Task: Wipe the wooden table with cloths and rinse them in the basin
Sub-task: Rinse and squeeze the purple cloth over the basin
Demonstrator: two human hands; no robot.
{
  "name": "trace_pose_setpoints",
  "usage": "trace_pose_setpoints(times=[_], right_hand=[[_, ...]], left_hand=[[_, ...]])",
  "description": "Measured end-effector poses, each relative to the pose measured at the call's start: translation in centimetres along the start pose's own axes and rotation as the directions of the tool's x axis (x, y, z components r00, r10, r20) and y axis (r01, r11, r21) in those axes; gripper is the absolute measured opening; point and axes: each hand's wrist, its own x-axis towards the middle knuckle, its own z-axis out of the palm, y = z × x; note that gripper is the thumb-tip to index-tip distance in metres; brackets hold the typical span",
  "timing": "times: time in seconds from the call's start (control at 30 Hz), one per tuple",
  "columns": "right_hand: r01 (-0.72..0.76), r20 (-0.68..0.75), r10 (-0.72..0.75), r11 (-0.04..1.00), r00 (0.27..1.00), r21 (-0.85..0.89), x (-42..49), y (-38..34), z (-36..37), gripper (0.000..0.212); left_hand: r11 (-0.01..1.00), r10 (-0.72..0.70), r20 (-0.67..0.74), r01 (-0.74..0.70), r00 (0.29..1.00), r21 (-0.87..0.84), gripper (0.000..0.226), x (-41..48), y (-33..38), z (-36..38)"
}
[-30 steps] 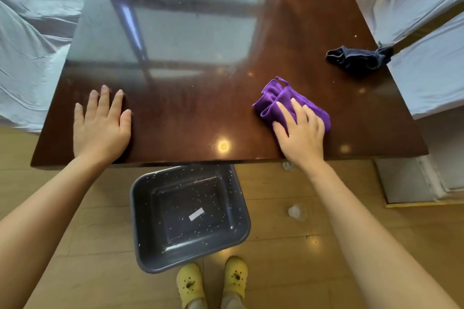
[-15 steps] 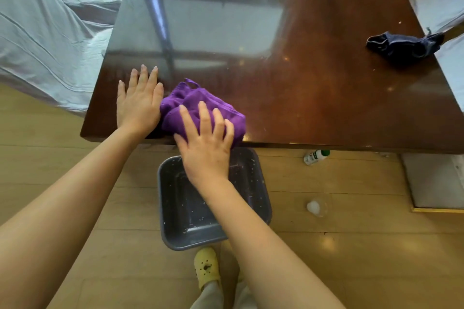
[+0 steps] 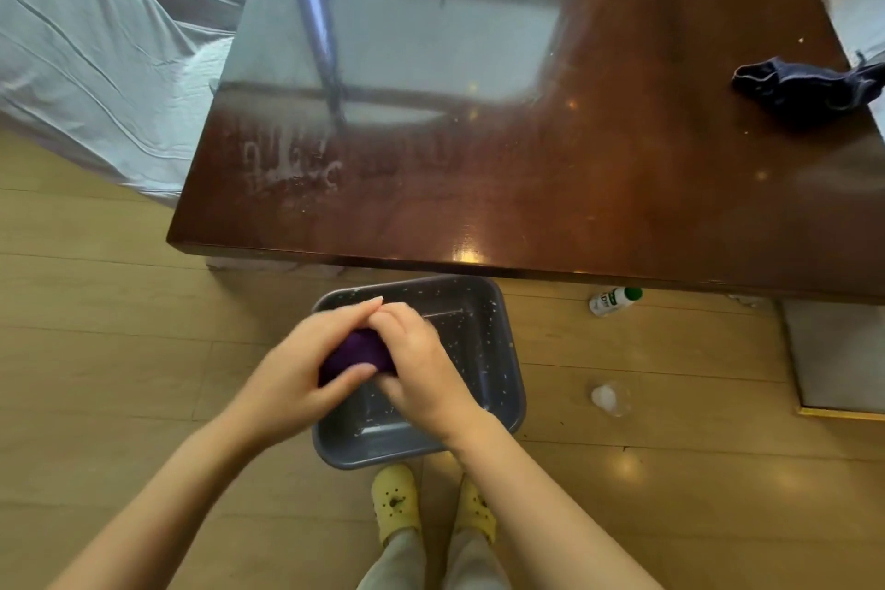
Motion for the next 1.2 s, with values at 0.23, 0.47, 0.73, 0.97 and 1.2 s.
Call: trace_pose_setpoints(times=[0.23, 0.47, 0.73, 0.97, 1.2], right_hand=[[-0.191, 0.166, 0.215, 0.970, 0.962, -0.149, -1.1, 7.0, 0.5, 0.059], [-0.307, 0.059, 0.341, 0.899, 0.938, -0.313, -1.6, 11.3, 3.0, 0.034], [-0.475, -0.025, 0.481, 0.854, 0.876, -0.211, -2.1, 15.0, 4.2, 0.018], [-0.496, -0.054, 0.494, 0.855, 0.868, -0.148, -3.7, 18.5, 2.0, 0.022], [-0.583, -0.030, 0.582, 0.812, 0.812, -0.021, -4.9, 20.0, 0.4, 0.025]], left_hand=[[0.937, -0.313, 0.290, 0.345, 0.905, -0.065, 0.044, 2.7, -4.2, 5.0], [0.940, -0.338, -0.056, 0.334, 0.939, -0.063, 0.037, 2.5, -6.5, 11.6], [0.655, -0.738, -0.238, 0.755, 0.632, -0.023, 0.041, 1.5, -14.8, 12.9], [0.199, -0.957, 0.155, 0.942, 0.247, -0.271, 0.069, -0.8, -23.5, 15.2], [0.227, -0.959, 0.094, 0.923, 0.267, -0.309, 0.043, -1.1, -25.1, 17.1]])
